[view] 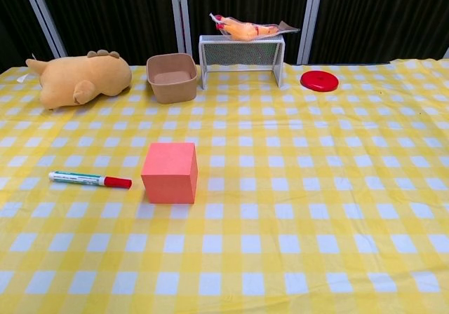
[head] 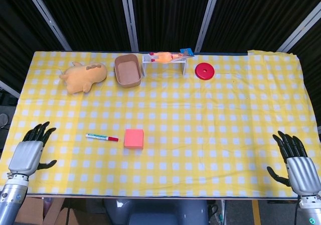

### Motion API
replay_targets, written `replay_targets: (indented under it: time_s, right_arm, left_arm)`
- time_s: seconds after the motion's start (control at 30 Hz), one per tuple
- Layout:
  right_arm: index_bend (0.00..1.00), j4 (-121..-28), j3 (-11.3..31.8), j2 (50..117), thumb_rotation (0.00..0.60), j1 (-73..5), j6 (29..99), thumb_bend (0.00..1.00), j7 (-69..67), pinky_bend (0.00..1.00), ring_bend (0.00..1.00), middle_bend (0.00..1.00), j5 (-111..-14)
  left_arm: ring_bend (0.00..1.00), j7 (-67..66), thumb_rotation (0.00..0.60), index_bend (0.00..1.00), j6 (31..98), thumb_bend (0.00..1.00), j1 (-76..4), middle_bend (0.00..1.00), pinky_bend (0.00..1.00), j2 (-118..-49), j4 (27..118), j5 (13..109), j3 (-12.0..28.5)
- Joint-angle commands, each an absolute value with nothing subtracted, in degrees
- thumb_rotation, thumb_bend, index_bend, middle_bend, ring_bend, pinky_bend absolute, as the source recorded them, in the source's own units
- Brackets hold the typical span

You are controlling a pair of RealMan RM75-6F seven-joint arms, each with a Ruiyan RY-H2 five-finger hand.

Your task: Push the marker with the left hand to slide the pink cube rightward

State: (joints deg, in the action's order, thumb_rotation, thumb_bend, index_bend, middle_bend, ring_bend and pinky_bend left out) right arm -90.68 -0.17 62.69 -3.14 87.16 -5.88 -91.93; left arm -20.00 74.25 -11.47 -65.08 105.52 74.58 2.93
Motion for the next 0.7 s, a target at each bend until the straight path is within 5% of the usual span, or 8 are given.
replay_targets:
  time_s: [0.03,0.3,0.7]
  right_arm:
    - [0.0,-90.73,-0.22,62.57,0.6,-3.2,87.08,0.32,-5.95,0.0,0.0,0.0,-92.06]
    - [0.0,-90.73,-0.23,62.44,0.6,-3.29,86.86,0.32,-6.34,0.0,0.0,0.0,-92.22]
    - [0.0,-90.71,-0.11,62.25,0.6,-3.35,86.78,0.32,-7.27,0.0,0.0,0.0,-92.25]
  left_arm:
    - [0.0,-20.97,0.6,0.33,70.55,0.18,-14.46,0.06,0.15,-65.84,105.2,70.96,5.27]
    - [0.02,-27.04,0.6,0.43,62.65,0.26,-23.09,0.09,0.16,-72.57,98.92,60.99,10.07]
    - [0.02,-36.68,0.6,0.47,58.63,0.27,-31.15,0.1,0.16,-83.18,91.37,50.6,10.64]
